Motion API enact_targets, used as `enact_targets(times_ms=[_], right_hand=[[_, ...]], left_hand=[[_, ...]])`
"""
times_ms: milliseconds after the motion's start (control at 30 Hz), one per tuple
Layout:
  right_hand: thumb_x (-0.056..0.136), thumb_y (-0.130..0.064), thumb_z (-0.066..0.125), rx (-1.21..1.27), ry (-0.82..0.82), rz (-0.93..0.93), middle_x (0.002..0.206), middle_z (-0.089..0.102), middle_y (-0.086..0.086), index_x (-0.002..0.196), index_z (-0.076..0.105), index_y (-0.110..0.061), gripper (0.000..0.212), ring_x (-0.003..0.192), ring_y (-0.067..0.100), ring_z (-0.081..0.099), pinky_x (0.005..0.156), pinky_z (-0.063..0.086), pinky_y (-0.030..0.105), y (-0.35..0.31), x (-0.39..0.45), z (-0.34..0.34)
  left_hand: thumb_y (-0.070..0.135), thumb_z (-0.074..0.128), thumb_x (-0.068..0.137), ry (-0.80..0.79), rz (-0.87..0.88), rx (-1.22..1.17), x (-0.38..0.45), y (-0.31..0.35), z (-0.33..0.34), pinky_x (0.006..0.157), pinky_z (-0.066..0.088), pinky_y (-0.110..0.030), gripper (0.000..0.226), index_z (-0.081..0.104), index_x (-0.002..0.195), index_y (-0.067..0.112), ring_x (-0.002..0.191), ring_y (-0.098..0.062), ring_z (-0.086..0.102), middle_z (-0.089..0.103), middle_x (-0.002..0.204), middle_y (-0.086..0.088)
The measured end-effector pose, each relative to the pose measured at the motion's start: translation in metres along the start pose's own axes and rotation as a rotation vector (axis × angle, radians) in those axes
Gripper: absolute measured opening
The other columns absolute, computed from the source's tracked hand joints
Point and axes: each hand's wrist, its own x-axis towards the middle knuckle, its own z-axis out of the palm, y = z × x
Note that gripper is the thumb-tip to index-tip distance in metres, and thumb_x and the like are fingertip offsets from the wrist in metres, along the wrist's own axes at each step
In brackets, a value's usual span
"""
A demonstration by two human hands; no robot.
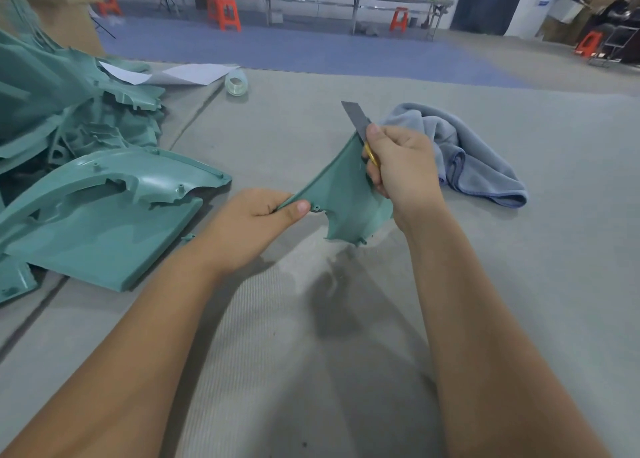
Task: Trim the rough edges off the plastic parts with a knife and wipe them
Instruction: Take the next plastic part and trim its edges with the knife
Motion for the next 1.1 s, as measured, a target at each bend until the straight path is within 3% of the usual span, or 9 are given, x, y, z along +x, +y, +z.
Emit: enact_targets(times_ms=[167,233,333,500,600,900,1100], right_hand=[[0.099,-0.021,0.052,-0.08,-0.135,-0.027,0.042,0.033,-0.005,0.07,0.053,-0.005,0.033,0.04,0.009,0.025,0.043,0.022,0.021,0.003,-0.009,0.009],[0.099,-0.019,0.053,0.006,-0.137,-0.019,0.044,0.035,-0.005,0.071,0.051,-0.006,0.032,0.039,0.008,0.025,0.04,0.021,0.018,0.002,-0.011,0.01],[0.1,-0.019,0.051,0.18,0.026,0.006,0.047,0.038,-0.008,0.064,0.042,-0.016,0.037,0.04,0.008,0.027,0.037,0.02,0.017,0.0,-0.004,0.003],[0.098,-0.025,0.049,-0.071,0.15,-0.029,0.055,0.033,-0.004,0.059,0.034,-0.022,0.043,0.055,0.016,0.027,0.054,0.023,0.03,0.01,0.002,0.007],[0.097,-0.025,0.048,-0.087,0.155,-0.052,0.056,0.032,-0.005,0.06,0.032,-0.022,0.04,0.057,0.017,0.027,0.055,0.023,0.031,0.013,0.001,0.007],[0.101,-0.018,0.048,0.228,0.018,0.035,0.051,0.032,-0.003,0.067,0.038,-0.018,0.035,0.043,0.01,0.022,0.039,0.016,0.019,0.006,-0.004,-0.005],[0.101,-0.02,0.048,0.133,0.043,0.01,0.053,0.03,-0.002,0.063,0.034,-0.02,0.041,0.043,0.009,0.023,0.04,0.019,0.017,0.004,-0.001,-0.005]], left_hand=[[0.037,0.05,0.096,0.002,-0.003,0.058,0.001,0.002,0.0,0.055,0.016,-0.031,0.047,0.051,0.049,0.04,0.051,-0.006,0.022,0.024,0.055,0.01],[0.035,0.05,0.097,0.005,-0.014,0.047,0.0,0.004,0.0,0.054,0.016,-0.03,0.048,0.056,0.05,0.042,0.049,-0.006,0.022,0.024,0.053,0.011],[0.034,0.052,0.097,0.001,-0.035,0.016,0.0,0.004,0.0,0.051,0.017,-0.026,0.05,0.046,0.047,0.031,0.047,-0.005,0.023,0.025,0.05,0.012],[0.032,0.053,0.097,0.012,-0.022,0.005,0.0,0.002,-0.001,0.047,0.017,-0.019,0.049,0.036,0.052,0.025,0.047,-0.004,0.024,0.027,0.051,0.013],[0.033,0.053,0.096,0.015,-0.019,-0.001,0.0,0.002,0.0,0.046,0.017,-0.019,0.047,0.033,0.054,0.023,0.047,-0.004,0.024,0.027,0.052,0.013],[0.036,0.053,0.095,0.014,-0.021,-0.009,0.0,-0.001,0.001,0.046,0.018,-0.016,0.049,0.038,0.049,0.028,0.047,-0.004,0.027,0.028,0.05,0.014],[0.039,0.053,0.094,0.012,-0.008,0.003,0.001,-0.003,0.001,0.047,0.017,-0.018,0.048,0.033,0.053,0.026,0.048,-0.005,0.025,0.026,0.052,0.014]])
